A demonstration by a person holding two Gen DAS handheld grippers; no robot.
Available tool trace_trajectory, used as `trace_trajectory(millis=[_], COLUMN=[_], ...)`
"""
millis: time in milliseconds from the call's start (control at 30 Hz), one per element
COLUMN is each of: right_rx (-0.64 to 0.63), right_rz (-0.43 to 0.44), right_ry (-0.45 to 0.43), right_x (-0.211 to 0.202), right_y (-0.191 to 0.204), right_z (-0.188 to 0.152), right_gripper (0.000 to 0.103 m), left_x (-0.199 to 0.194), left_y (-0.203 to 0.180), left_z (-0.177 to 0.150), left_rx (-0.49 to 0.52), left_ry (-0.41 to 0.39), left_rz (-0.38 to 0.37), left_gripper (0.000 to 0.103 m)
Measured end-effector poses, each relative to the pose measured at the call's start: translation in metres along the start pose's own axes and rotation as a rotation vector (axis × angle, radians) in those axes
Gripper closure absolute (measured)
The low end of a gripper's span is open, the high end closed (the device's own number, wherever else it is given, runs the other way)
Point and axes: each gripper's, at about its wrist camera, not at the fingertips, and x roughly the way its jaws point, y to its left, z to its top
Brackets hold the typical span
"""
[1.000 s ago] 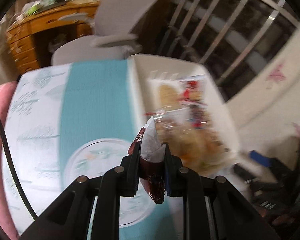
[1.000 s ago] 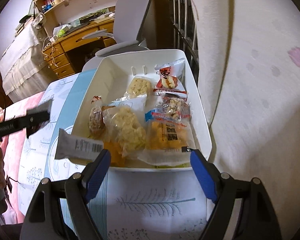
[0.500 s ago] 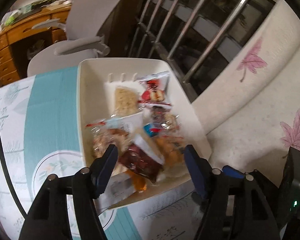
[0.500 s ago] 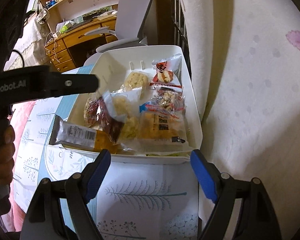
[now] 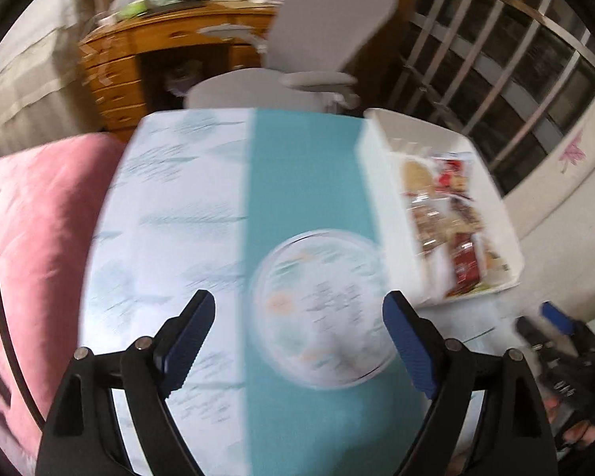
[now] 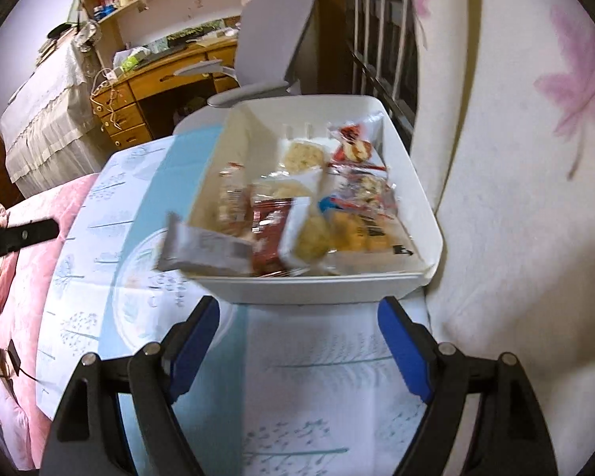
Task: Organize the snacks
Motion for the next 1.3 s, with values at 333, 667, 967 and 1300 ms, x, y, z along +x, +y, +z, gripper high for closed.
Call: trace_trajectory(millis=[333,667,967,1300], right_rx=[0.028,0.054,0.043,0.023], right_rz=[0.014,0.067,0.165,0.202], right_ry=[-0.080,-0.058,-0.009,-0.034], right_x=[-0.063,-0.098,-0.100,-0.130], right_y=[0.062,0.066,0.040,0.007], right_z=[-0.041,-0.068,-0.064,-0.041], right_gripper=[0.016,0.016,0.015,0.010], left_x=[-0.074,-0.084,-0.083,-0.105], left_y=[0.126,0.121,0.038,-0.082], left_z=[-0.088,-0.161,-0.174,-0.108], left_rx=[-0.134,-0.168,-0.173,-0.092], left_ry=[-0.070,0.019,0.081,-0.066], left_rz=[0.111,0.059,-0.062,-0.140], left_gripper=[0.017,0.017,0.017,0.017])
